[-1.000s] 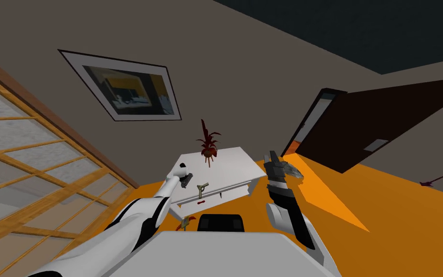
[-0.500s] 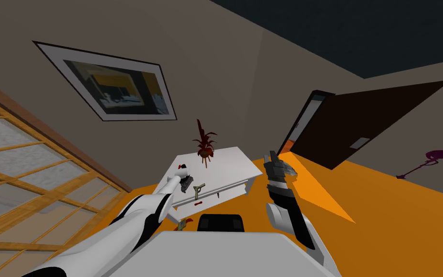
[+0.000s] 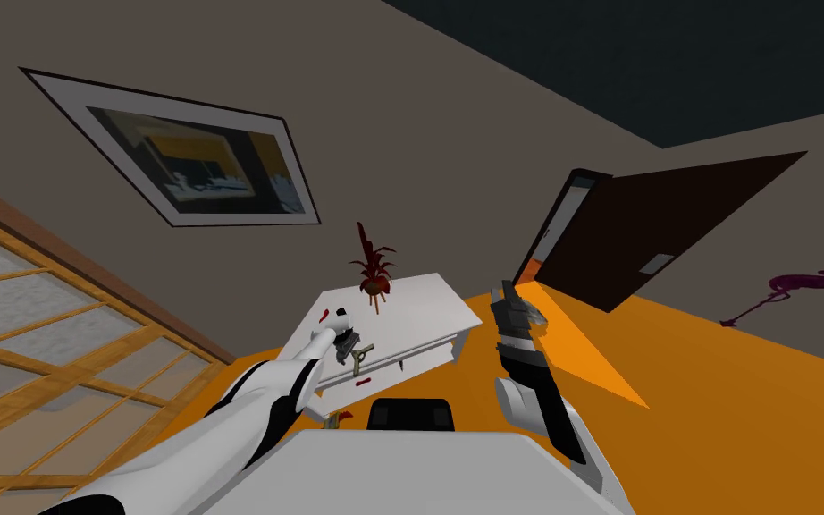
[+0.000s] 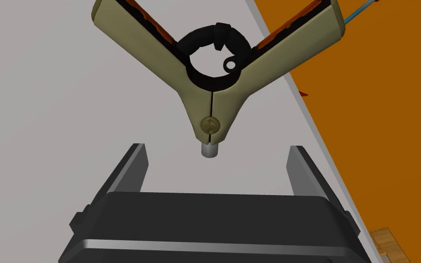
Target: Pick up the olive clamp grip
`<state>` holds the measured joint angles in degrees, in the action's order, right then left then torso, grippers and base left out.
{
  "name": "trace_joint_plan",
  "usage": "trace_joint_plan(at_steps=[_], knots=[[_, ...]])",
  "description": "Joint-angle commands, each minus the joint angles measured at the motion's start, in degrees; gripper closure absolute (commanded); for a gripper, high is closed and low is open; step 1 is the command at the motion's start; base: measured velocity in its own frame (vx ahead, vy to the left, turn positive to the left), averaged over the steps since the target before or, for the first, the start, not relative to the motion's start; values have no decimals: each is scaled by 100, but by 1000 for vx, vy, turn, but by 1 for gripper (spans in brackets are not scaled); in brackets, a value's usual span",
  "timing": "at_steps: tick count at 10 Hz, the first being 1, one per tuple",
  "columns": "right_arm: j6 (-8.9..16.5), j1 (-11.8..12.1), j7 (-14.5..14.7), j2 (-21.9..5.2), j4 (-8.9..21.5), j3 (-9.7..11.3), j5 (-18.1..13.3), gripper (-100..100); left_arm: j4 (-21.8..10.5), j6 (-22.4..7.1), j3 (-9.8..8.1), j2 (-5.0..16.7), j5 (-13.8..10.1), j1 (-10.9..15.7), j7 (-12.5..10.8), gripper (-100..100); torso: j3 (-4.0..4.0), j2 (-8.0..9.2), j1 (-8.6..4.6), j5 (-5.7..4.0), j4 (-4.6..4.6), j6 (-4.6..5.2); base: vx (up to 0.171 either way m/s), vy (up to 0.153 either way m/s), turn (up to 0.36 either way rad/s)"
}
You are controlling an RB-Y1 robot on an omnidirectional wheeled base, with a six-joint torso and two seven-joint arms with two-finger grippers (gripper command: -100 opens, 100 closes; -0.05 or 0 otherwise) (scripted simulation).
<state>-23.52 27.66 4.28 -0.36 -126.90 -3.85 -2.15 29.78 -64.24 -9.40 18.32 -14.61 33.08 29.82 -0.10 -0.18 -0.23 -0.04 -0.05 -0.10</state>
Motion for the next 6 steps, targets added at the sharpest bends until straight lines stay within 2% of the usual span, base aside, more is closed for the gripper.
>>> trace_joint_plan(at_steps=[1, 4, 5, 6], knots=[[0, 0, 0, 0, 0, 0, 0, 0, 163, 30, 38, 71, -134, -223, 156, -100, 0, 0, 0, 0, 0, 0, 88, -78, 75], [0, 0, 0, 0, 0, 0, 0, 0, 382, 73, 95, 192, -346, -540, 381, -100, -8, -13, -11, -3, -3, 2, 77, -73, 43], [0, 0, 0, 0, 0, 0, 0, 0, 382, 73, 95, 192, -346, -540, 381, -100, -8, -14, -6, -2, -3, 2, 47, -32, 18], [0, 0, 0, 0, 0, 0, 0, 0, 528, 102, 134, 273, -487, -751, 531, -100, -5, -7, 4, 0, -2, 3, 56, -49, 47]])
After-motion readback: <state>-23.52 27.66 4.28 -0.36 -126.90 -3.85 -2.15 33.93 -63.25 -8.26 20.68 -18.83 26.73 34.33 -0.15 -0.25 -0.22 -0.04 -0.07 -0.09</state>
